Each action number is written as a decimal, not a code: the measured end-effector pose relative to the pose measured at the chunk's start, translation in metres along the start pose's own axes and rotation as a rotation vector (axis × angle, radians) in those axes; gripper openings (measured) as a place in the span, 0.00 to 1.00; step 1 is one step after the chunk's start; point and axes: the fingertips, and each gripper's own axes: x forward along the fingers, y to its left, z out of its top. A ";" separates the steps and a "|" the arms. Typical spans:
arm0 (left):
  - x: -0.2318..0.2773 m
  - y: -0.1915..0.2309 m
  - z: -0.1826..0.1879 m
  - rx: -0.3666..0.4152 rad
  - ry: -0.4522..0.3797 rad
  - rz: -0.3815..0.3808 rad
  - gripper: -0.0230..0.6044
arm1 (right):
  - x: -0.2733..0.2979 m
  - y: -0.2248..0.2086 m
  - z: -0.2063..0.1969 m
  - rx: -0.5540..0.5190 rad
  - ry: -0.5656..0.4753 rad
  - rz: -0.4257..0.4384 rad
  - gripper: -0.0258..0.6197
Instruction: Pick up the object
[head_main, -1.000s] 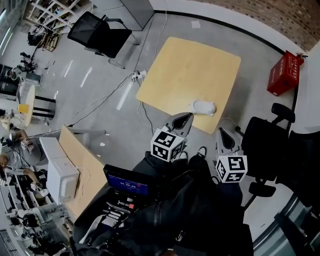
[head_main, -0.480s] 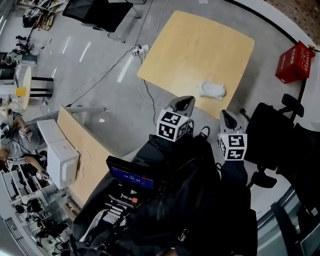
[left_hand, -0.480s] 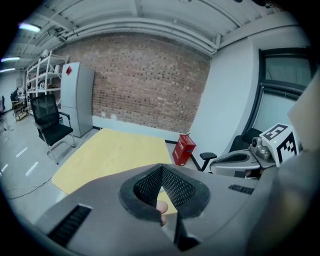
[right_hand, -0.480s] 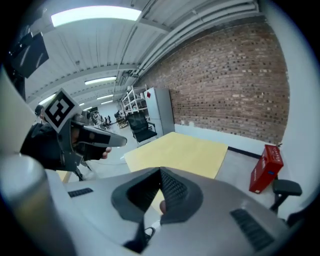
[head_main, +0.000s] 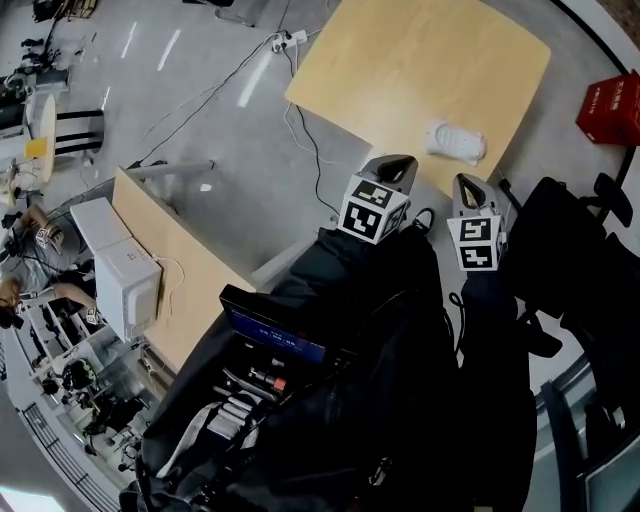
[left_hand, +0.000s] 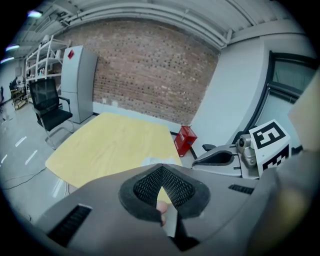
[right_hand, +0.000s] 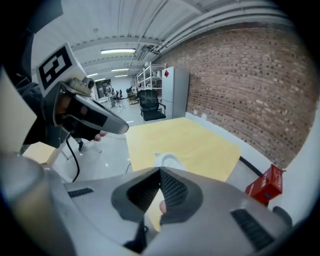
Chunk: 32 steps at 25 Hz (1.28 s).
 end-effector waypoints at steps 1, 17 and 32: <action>0.001 0.000 -0.002 -0.007 0.006 -0.006 0.03 | 0.006 -0.001 -0.003 -0.017 0.013 -0.002 0.05; 0.000 0.029 -0.046 -0.083 0.068 0.019 0.03 | 0.077 -0.013 -0.041 -0.316 0.187 -0.026 0.13; -0.016 0.058 -0.065 -0.113 0.101 0.050 0.03 | 0.123 -0.009 -0.049 -0.575 0.260 -0.161 0.25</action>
